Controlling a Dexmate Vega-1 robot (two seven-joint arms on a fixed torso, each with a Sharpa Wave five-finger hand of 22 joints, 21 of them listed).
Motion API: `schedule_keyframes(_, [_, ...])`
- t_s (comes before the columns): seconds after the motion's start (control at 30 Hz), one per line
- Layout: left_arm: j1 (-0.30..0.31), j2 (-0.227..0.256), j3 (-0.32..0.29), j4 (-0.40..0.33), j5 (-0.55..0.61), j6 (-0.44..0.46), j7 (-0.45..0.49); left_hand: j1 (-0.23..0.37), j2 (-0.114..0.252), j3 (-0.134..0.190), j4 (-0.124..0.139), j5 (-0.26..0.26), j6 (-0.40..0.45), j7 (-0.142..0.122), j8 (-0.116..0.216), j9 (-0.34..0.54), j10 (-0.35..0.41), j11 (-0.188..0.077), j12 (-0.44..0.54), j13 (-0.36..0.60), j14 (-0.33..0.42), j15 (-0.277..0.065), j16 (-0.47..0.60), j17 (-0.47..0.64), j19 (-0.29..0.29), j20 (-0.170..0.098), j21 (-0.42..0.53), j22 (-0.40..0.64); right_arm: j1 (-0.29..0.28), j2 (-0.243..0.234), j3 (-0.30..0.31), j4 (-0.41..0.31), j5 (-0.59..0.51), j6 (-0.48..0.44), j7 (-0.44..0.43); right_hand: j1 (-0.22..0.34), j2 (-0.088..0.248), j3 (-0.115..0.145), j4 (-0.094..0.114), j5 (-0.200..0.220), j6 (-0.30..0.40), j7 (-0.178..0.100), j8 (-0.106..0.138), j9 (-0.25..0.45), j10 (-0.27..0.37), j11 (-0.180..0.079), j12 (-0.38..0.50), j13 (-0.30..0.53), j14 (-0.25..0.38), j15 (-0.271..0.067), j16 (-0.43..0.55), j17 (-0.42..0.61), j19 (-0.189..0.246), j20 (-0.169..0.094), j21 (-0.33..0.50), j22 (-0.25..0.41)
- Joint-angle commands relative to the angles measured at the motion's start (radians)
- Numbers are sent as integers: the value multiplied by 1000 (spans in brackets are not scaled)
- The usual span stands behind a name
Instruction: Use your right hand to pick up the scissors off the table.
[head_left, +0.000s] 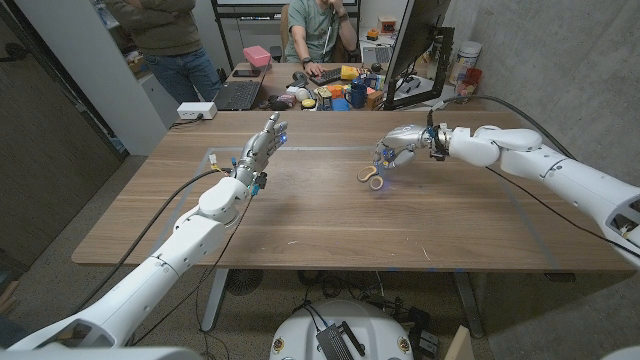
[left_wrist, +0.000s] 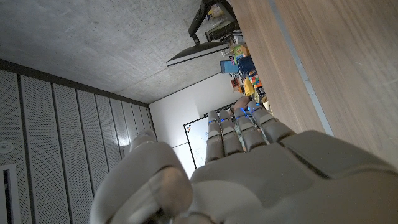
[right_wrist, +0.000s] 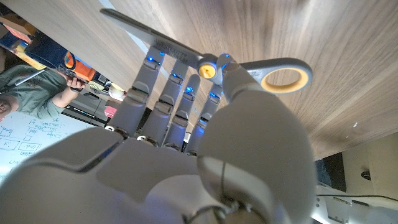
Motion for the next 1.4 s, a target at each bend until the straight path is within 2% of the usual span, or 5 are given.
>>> schedule_keyframes(0.03, [-10, -13, 7, 43, -2, -31, -24, -2, 10, -4, 0, 3, 12, 1, 2, 3, 2, -3, -1, 6, -2, 3, 3, 3, 2, 1, 7, 3, -6, -50, 82, -132, 12, -6, 79, 6, 5, 28, 17, -3, 141, 59, 166, 201, 17, 4, 9, 10, 8, -87, 3, 5, 129, -142, 9, 1])
schedule_keyframes(0.3, [-6, -12, 2, 55, -1, -51, -33, -2, 11, -5, 0, 3, 12, 1, 2, 3, 2, -1, -1, 6, -2, 3, 3, 3, 2, 2, 7, 3, -15, -74, 154, -246, 62, -64, 171, 5, 4, 38, 19, -13, 138, 62, 172, 203, 30, 1, 16, 26, 14, -87, 3, 10, 123, -135, 11, 0])
schedule_keyframes(0.67, [8, -3, -15, 50, -9, -70, -35, -2, 11, -7, -1, 3, 12, 0, 1, 3, 1, -1, -1, 6, -2, 3, 3, 3, 1, -2, 7, 3, 11, -88, 216, -334, 75, -108, 256, 3, -1, 47, 19, -22, 139, 66, 176, 202, 34, 7, 19, 41, 29, -91, 5, 14, 127, -135, 17, -1])
schedule_keyframes(1.03, [15, -1, -25, 57, -19, -86, -46, -1, 12, -9, -1, 3, 13, 0, 2, 3, 2, 0, -1, 6, -3, 3, 3, 3, 1, -3, 7, 3, 77, -81, 252, -379, 137, -145, 373, 0, -3, 58, 20, -31, 136, 66, 181, 203, 39, 9, 21, 55, 37, -97, 5, 18, 129, -137, 21, -3])
schedule_keyframes(1.4, [20, 4, -36, 65, -22, -105, -53, -1, 13, -11, -1, 3, 14, 0, 2, 3, 2, 1, -1, 6, -2, 3, 4, 3, 1, -3, 8, 3, 132, -73, 260, -401, 118, -144, 408, -8, -10, 71, 21, -42, 136, 65, 185, 199, 32, 13, 18, 72, 25, -93, -5, 22, 118, -130, 22, -4])
